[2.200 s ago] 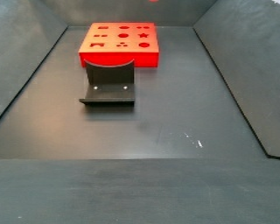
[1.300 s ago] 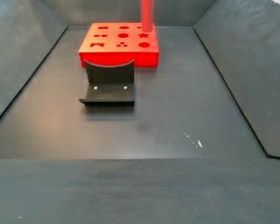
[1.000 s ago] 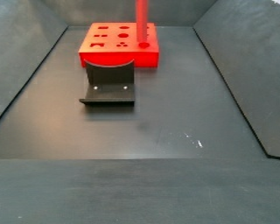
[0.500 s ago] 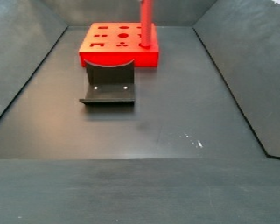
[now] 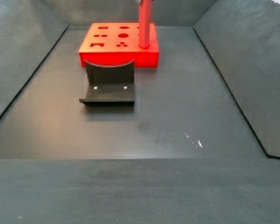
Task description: Insert the hexagon object.
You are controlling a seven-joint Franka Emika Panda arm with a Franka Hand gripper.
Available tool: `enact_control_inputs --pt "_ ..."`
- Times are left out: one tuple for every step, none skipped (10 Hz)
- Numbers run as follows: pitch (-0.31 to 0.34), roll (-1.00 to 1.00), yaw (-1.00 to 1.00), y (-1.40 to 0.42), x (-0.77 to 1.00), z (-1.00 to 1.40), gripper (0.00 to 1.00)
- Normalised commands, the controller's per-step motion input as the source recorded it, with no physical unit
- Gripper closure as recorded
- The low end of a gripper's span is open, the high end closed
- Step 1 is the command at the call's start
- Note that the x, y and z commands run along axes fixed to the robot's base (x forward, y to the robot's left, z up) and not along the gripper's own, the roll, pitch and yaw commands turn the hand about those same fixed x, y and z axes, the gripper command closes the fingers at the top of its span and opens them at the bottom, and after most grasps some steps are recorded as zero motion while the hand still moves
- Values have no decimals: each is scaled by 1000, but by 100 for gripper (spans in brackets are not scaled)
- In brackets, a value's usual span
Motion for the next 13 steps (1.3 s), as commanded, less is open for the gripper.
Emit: enact_control_inputs --pt "-7 33 149 0 31 -91 100" --pt "-17 66 120 -17 0 -89 100" --pt "-66 110 40 -126 -203 -117 100" --pt "-31 120 69 -203 -66 -26 100" --pt "-27 70 86 -143 0 -46 100" --pt "-27 41 129 -6 40 -106 100" --pt "-11 31 177 0 211 -191 100" --pt "0 86 303 54 437 -289 100" --pt "0 86 271 71 426 -346 100" --pt "-1 70 203 31 334 -351 100" --pt "-49 47 46 0 49 -334 100" --pt "-53 109 0 0 -86 -334 100" --pt "-34 170 0 -6 -149 -426 100"
